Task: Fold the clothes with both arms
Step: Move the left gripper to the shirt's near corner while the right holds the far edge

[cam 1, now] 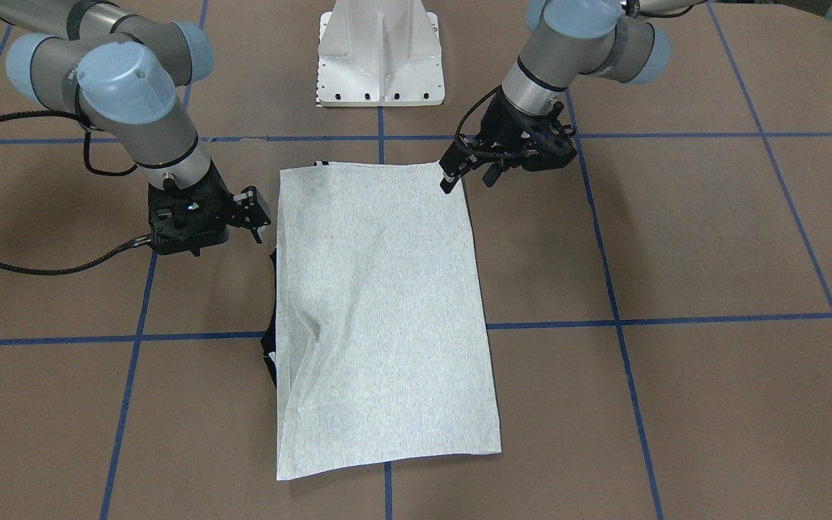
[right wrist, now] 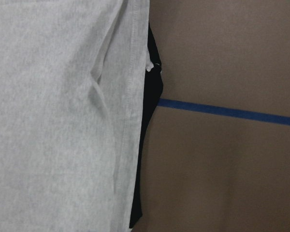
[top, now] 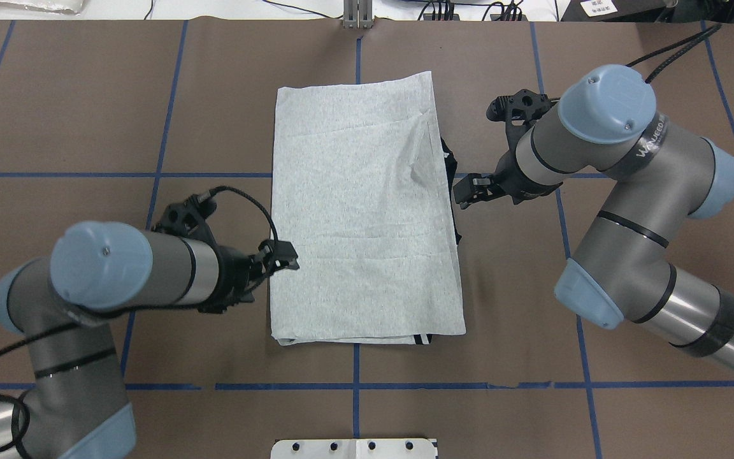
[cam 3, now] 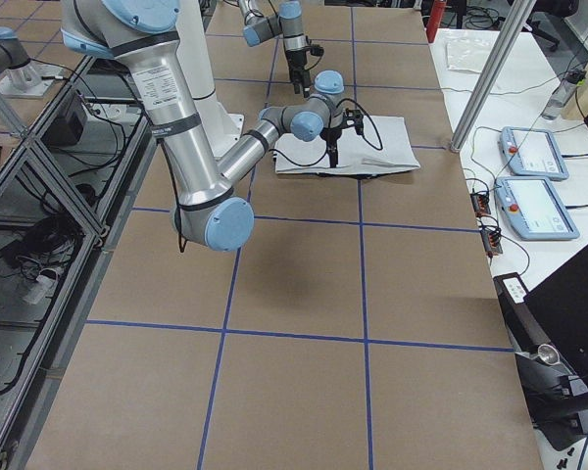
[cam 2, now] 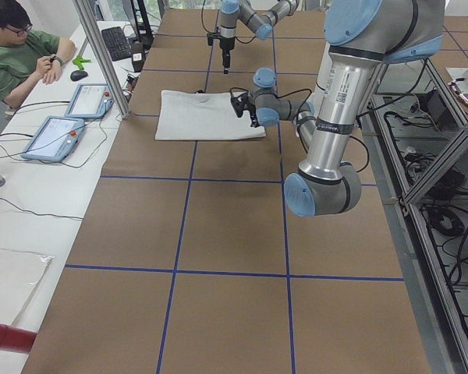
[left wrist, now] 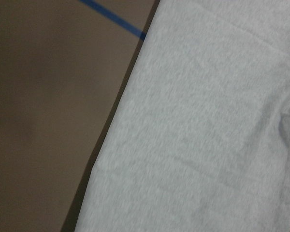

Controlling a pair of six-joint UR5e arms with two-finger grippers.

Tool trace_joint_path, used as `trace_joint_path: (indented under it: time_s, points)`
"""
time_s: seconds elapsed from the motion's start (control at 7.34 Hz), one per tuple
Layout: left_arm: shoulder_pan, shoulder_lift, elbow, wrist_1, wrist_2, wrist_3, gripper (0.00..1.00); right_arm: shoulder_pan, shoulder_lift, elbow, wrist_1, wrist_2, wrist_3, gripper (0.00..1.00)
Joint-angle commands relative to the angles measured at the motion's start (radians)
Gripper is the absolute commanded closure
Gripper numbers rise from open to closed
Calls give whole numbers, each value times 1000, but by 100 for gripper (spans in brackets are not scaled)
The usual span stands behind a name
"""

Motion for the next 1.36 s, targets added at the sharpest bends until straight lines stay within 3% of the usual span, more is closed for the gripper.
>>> trace_joint_path:
  time_s: [0.0, 0.55, 1.09, 1.23]
  points:
    - [155, 16, 11, 35, 107, -134, 6, -30, -16, 18, 71, 17, 113, 0]
    - [136, -5, 66, 51, 115, -130, 21, -36, -16, 15, 71, 15, 116, 0]
    - [119, -14, 68, 52, 114, -125, 47, -39, -17, 9, 71, 11, 115, 0]
    - [119, -17, 73, 52, 115, -125, 47, -40, -17, 9, 71, 9, 115, 0]
